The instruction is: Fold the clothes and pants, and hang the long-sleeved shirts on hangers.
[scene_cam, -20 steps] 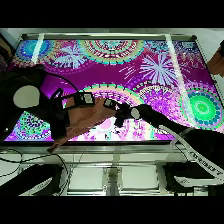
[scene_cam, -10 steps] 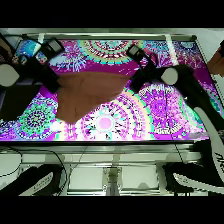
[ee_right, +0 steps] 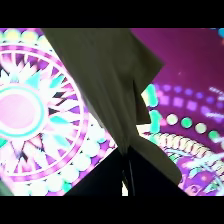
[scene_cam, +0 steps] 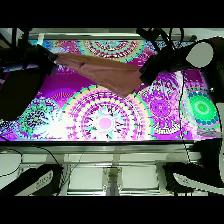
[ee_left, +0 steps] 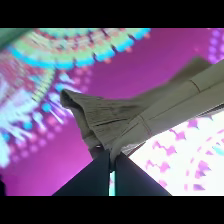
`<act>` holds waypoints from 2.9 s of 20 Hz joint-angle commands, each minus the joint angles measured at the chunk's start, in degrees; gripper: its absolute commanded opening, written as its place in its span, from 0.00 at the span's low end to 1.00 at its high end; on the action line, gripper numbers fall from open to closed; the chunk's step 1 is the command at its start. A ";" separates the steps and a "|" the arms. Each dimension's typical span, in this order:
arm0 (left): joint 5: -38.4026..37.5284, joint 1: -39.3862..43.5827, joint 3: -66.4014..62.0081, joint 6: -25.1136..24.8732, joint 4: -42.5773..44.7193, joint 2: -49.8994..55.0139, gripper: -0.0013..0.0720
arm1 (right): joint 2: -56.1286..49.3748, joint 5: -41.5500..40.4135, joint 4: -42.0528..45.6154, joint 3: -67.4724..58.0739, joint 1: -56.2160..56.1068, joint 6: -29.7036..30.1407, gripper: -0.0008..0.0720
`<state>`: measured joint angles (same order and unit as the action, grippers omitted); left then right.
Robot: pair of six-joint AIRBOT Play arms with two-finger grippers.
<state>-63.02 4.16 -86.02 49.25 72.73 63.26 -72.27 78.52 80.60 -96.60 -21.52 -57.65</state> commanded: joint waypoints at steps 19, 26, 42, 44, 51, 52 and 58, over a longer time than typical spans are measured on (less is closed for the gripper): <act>-12.52 -7.72 30.36 22.80 8.92 2.80 0.04 | -5.95 -13.20 -5.70 22.67 -8.46 -5.75 0.02; 4.28 -7.43 30.38 22.71 7.89 2.95 0.04 | -13.86 -28.46 -3.87 22.67 -7.98 -6.29 0.02; 2.51 -12.39 30.45 21.68 5.22 2.99 0.86 | -16.13 5.55 -13.90 11.89 9.66 -16.59 0.85; -1.75 -15.34 30.56 21.40 5.20 0.57 0.94 | -16.13 6.82 -24.00 16.94 15.63 -16.65 0.86; -7.72 -20.24 31.26 20.85 3.23 -3.32 0.95 | -17.81 -5.27 -26.21 33.59 13.94 -16.24 0.95; -8.66 -20.22 31.30 20.85 3.23 -3.28 0.95 | -18.88 -5.25 -26.82 33.81 13.05 -16.24 0.95; -9.29 -20.24 31.34 20.85 3.28 -3.28 0.95 | -25.83 -10.75 -33.68 33.79 6.01 -16.24 0.94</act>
<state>-71.68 -15.94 -54.72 70.11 76.14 60.12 -95.11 70.83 50.30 -63.35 -12.58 -73.97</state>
